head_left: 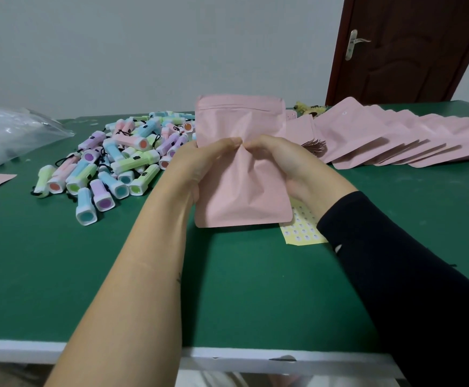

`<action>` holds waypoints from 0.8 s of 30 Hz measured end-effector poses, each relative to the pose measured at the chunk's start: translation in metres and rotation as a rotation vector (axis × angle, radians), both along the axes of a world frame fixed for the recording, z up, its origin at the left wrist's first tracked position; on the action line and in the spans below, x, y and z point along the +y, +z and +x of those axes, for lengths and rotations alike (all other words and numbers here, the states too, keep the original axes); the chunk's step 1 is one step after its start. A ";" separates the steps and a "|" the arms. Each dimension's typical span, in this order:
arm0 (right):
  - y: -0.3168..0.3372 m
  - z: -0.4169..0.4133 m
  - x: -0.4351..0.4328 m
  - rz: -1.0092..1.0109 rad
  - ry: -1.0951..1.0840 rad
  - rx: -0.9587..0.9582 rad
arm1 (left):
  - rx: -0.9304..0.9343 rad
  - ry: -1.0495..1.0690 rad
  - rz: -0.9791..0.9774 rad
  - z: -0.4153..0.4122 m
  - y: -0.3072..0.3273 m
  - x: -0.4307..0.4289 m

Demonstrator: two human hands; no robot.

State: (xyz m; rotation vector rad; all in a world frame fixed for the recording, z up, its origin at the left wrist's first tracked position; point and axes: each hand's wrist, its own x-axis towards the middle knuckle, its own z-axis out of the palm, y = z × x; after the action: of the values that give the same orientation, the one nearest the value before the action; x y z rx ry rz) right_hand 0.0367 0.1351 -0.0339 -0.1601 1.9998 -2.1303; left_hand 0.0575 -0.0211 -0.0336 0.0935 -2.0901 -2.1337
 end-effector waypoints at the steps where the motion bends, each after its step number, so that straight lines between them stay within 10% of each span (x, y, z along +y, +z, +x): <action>1: 0.000 0.000 -0.001 0.015 0.004 -0.002 | -0.015 0.010 -0.013 0.000 0.000 0.001; 24: -0.004 0.007 -0.013 0.184 -0.031 0.025 | -0.013 0.145 0.149 -0.004 -0.003 -0.015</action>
State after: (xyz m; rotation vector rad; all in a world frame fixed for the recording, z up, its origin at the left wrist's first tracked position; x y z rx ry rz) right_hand 0.0441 0.1223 -0.0383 -0.1273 2.2128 -1.9566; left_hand 0.0539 -0.0362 -0.0362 0.2681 -1.8657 -2.2023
